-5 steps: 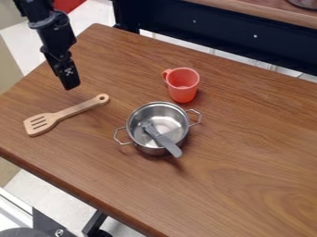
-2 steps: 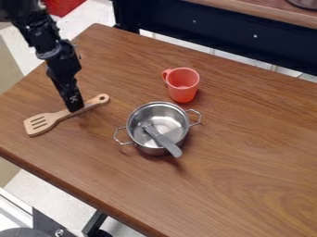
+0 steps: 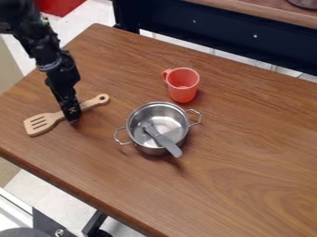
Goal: Moved the wooden spatula to the left of the silver pot
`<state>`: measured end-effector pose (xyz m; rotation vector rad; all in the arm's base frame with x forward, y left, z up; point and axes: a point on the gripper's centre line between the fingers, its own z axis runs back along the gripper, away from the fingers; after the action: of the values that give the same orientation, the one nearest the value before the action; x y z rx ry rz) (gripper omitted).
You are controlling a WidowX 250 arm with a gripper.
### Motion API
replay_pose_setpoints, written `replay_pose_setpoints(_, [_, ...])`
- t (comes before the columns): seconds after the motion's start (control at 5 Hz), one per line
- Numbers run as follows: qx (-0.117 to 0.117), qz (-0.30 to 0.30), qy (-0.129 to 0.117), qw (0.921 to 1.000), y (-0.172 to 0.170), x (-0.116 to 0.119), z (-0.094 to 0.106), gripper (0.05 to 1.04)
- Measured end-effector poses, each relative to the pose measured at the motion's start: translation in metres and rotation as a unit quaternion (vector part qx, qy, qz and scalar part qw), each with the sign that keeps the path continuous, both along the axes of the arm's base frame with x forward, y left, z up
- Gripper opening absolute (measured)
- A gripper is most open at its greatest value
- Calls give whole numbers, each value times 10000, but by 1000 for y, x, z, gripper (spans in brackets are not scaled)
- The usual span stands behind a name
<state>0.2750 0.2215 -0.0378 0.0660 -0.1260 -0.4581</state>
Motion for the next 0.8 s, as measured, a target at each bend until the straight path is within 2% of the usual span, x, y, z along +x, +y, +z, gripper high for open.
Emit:
replay_pose_setpoints(0.2, [36,-56,-25,10000,0,0,-2,999])
replay_pose_setpoints(0.4, [57,21,80,9999,1,-2,-4,958])
replay_pose_setpoints(0.6, [66,43,144,9999,0,-2,-5,706])
replay_pose_setpoints(0.8, [108,11,117,9999,1,-1,-5,394])
